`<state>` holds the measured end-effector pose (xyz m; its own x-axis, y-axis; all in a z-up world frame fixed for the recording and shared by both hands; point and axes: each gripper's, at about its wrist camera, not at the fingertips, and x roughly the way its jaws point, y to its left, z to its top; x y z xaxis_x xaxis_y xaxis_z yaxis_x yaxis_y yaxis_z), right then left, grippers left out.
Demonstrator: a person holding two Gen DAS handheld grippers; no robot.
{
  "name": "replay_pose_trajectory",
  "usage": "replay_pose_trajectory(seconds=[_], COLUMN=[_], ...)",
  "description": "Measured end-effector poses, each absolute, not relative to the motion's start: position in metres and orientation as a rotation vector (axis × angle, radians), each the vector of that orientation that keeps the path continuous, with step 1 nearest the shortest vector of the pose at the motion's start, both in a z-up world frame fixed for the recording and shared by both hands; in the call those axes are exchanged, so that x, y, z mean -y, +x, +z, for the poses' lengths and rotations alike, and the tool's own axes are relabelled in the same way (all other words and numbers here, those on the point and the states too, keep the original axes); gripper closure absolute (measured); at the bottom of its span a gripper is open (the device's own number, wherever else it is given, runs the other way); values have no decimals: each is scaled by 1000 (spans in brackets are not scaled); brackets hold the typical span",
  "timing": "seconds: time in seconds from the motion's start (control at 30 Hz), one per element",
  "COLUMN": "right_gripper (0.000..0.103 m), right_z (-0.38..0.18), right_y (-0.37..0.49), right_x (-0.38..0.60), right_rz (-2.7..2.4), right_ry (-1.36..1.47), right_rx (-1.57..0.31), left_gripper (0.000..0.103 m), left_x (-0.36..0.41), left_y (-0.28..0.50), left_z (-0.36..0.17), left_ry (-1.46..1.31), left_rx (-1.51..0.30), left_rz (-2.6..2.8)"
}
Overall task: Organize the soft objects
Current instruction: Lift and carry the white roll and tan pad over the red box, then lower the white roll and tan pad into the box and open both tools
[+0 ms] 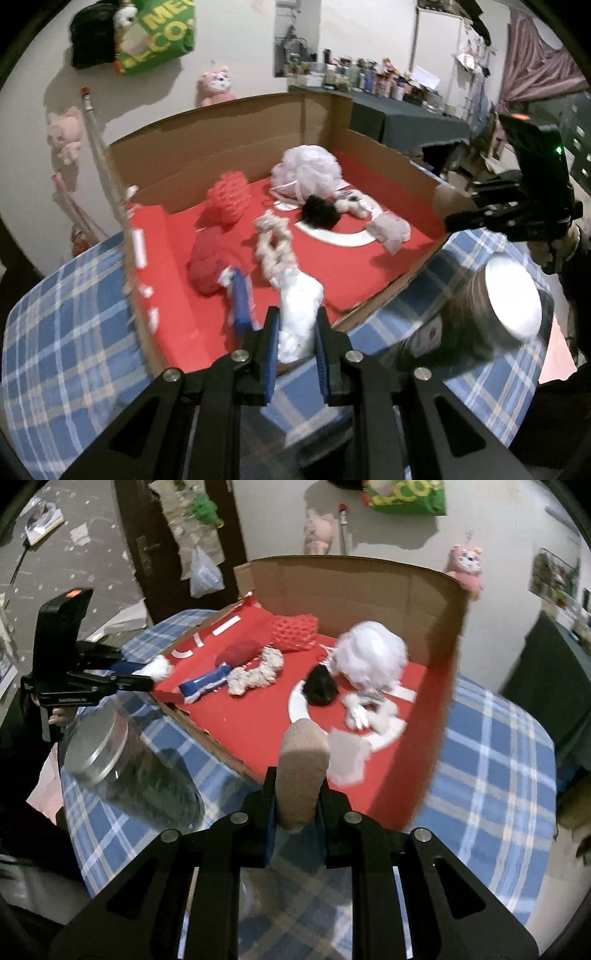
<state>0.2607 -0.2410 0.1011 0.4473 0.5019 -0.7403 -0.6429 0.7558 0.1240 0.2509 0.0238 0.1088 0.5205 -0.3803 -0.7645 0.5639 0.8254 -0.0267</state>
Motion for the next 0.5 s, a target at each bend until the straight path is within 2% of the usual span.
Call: replay_pose_trajectory(seconds=[0.23, 0.5], right_gripper=[87, 86], right_z=[92, 74], right_y=[298, 338], right_x=[198, 182], right_rz=[777, 804], right_ry=[-288, -274], right_rx=[-941, -1059], left_gripper=[84, 84], left_x=[12, 36], left_y=[291, 323], left_z=[98, 76], left_ry=[290, 339], left_rx=[-960, -1054], left_rz=[-619, -625])
